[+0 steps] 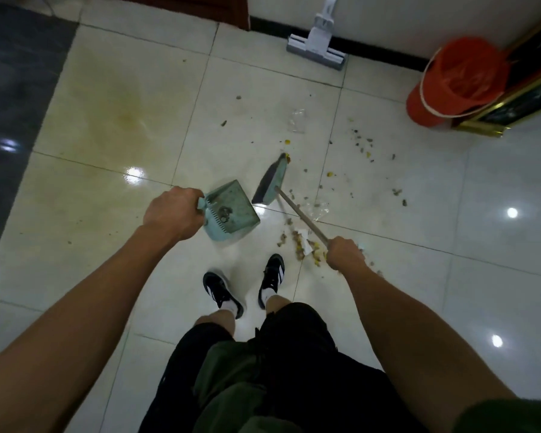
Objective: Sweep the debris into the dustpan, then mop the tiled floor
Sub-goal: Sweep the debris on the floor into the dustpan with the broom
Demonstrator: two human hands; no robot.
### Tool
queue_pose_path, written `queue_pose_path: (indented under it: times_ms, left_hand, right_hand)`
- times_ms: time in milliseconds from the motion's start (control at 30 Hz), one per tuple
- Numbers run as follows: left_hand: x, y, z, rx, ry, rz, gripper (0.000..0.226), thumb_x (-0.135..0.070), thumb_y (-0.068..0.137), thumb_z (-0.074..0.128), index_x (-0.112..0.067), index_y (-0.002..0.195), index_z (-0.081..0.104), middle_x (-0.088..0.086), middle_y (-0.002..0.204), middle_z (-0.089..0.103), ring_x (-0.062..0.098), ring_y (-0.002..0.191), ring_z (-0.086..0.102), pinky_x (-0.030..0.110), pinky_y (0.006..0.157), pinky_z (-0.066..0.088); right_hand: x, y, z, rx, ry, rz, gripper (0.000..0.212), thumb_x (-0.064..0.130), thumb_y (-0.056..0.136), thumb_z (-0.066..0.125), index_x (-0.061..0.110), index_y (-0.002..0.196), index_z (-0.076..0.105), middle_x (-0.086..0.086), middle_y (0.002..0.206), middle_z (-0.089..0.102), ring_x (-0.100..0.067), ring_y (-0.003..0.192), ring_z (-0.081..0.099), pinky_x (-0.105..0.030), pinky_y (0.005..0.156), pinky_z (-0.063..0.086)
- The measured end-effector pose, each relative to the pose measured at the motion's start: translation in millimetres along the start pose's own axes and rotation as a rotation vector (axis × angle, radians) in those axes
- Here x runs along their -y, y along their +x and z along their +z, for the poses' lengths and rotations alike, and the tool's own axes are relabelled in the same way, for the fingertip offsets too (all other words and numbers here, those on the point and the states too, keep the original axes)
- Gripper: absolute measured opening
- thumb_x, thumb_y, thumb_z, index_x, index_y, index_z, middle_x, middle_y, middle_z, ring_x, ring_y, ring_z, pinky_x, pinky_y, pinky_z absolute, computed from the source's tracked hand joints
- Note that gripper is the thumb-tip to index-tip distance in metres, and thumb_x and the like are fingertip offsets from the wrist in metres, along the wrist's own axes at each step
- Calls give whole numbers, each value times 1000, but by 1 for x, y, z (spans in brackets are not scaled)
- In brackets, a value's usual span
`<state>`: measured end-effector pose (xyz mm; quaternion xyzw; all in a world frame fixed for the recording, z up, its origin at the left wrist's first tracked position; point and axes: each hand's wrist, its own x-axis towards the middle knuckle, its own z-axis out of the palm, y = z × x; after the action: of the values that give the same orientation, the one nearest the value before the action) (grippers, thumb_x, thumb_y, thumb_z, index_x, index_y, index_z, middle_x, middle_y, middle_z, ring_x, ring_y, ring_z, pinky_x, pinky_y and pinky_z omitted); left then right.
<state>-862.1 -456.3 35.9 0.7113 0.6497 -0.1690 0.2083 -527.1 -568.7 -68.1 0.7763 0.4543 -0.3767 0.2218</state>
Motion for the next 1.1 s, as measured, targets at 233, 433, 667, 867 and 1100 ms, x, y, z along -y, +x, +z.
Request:
queue_pose_path:
  times_ms: [233,433,667,867,1100]
  left_hand:
    - [3,29,-10,-30,56,128,13,-21,81,66,-24,93,68,5,80,55,30,69,53,32,62,44]
    - [33,31,-21,-50,58,211,11,-20,82,63,-25,90,67,7,83,63,31,69,58,32,62,47]
    - [86,33,-46,-71,-22,185,6,-22,80,66,-26,84,64,2,75,59,29,67,58,31,59,43]
    - [128,51,-51,-112,-100,90,6,-29,83,63,-27,88,67,4,81,67,32,70,62,32,61,48]
    - [150,106,-80,-113,-88,-33,10,-26,87,62,-28,95,68,5,80,67,32,72,64,33,62,48]
  right_hand:
    - [-1,-40,19,-61,93,100,33,16,93,48,13,123,60,-10,111,63,-30,99,65,-36,80,52]
    - [55,-66,19,-140,154,114,33,13,90,50,13,122,60,-8,102,62,-25,81,58,-33,69,50]
    - [115,-63,3,-199,187,50,39,12,89,48,17,126,59,-8,101,61,-27,83,62,-35,76,56]
    - [162,-24,-30,-239,139,-30,36,11,91,48,16,125,60,-9,101,64,-23,74,52,-29,67,46]
    - [234,66,-96,-188,235,-118,29,14,94,52,12,121,63,-15,111,65,-32,98,64,-28,72,46]
